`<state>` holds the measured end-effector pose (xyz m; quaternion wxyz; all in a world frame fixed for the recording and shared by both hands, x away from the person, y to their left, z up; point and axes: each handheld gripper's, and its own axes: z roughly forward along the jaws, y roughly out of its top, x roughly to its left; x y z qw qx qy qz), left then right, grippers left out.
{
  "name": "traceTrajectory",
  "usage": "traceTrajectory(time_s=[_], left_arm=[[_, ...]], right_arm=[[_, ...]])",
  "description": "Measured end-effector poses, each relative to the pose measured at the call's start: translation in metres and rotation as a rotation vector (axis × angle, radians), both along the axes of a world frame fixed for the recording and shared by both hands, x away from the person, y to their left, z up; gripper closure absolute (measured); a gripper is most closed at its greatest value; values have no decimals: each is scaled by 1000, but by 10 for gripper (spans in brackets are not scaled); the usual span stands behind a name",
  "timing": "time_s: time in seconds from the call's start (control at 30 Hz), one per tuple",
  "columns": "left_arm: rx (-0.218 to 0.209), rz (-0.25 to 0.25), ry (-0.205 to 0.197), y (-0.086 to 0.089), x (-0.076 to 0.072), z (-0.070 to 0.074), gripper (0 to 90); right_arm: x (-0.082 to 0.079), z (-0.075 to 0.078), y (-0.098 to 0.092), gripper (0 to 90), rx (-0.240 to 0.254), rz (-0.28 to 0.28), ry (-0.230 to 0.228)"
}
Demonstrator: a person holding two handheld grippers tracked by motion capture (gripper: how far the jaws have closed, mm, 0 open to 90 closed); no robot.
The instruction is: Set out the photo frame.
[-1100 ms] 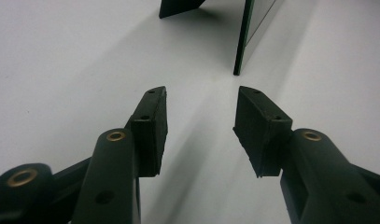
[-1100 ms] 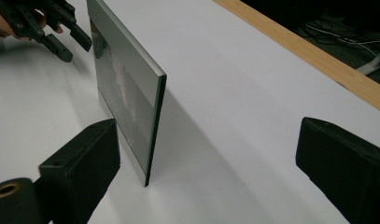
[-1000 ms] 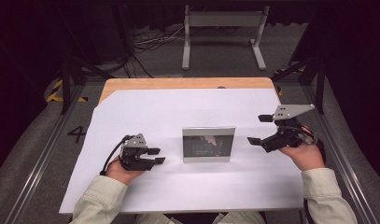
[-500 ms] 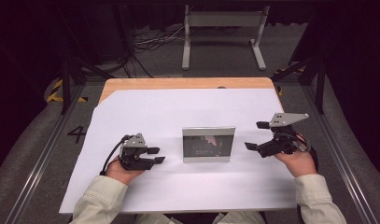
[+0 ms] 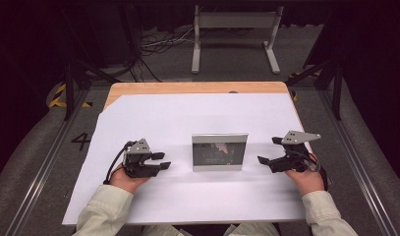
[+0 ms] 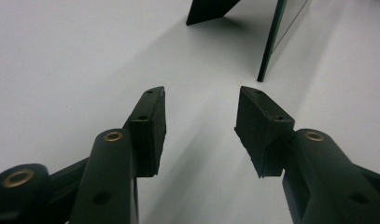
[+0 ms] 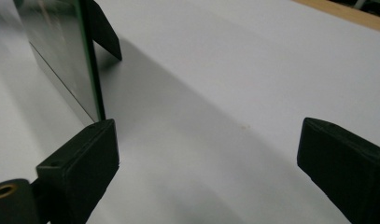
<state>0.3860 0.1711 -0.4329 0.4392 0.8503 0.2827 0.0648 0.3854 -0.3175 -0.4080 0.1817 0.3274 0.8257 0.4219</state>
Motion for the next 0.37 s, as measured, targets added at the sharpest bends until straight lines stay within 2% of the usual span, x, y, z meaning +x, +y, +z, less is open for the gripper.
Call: traceTrajectory(time_s=[0.17,0.37], left_arm=[[-3,17,5,3,0,-1,524],[0,14,-2,5,0,-2,511]], right_arm=[[4,-9,-4,58,-8,-16,26],[6,-9,-3,49,-19,-9,19]])
